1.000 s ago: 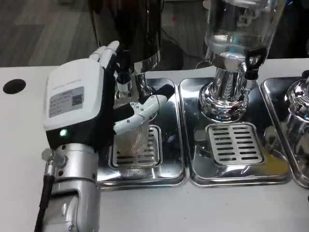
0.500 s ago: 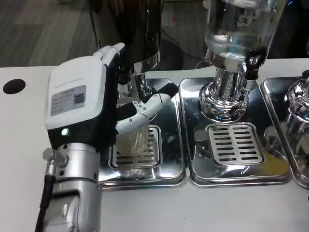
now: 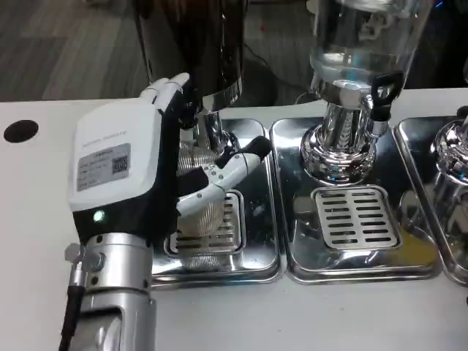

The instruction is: Grasp the cup under the faucet to collect the drink, then remove the cup.

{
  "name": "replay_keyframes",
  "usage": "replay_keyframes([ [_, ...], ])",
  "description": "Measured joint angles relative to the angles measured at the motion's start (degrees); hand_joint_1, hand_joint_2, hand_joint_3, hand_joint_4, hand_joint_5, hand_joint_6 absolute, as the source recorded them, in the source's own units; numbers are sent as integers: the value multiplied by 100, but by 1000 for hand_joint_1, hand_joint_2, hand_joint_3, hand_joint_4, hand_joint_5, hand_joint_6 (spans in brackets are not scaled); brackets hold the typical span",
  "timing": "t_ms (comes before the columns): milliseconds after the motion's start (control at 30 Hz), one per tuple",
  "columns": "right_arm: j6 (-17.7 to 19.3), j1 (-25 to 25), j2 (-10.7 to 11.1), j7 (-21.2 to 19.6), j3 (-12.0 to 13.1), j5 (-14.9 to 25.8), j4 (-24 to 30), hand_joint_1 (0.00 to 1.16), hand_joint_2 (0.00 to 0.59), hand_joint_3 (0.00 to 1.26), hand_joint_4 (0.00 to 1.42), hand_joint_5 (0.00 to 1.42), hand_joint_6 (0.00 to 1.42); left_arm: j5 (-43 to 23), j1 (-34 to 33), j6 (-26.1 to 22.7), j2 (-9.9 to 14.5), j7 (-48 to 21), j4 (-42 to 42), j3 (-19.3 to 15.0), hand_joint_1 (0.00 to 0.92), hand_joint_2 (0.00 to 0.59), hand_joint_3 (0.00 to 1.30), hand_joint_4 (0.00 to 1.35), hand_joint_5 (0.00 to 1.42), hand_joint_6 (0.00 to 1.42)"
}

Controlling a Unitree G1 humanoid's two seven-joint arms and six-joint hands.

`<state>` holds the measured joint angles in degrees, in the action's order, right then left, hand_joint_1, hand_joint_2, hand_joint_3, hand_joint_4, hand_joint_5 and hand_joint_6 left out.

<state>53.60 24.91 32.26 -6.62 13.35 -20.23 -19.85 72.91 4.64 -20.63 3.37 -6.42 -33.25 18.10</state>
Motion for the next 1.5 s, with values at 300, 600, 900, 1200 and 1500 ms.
replay_keyframes([
  [300,0,7,0,11,0,41,0,414,405,168,44,37,0,-30,119,18,-13,162,0,64,79,71,278,216,738,887],
  [600,1,34,7,11,24,32,133,414,405,170,51,37,0,-36,190,63,-27,241,0,76,79,71,278,216,738,887],
  [900,1,58,28,11,63,18,210,415,406,171,54,37,0,-36,289,103,-52,271,-57,89,80,73,277,216,738,886],
  [1200,3,123,28,11,63,18,210,415,407,171,54,37,0,-35,387,146,-90,274,-108,96,81,75,277,216,738,886],
  [1500,11,141,28,11,63,20,214,418,410,171,54,37,0,-32,422,175,-125,278,-120,96,81,75,277,216,738,886],
])
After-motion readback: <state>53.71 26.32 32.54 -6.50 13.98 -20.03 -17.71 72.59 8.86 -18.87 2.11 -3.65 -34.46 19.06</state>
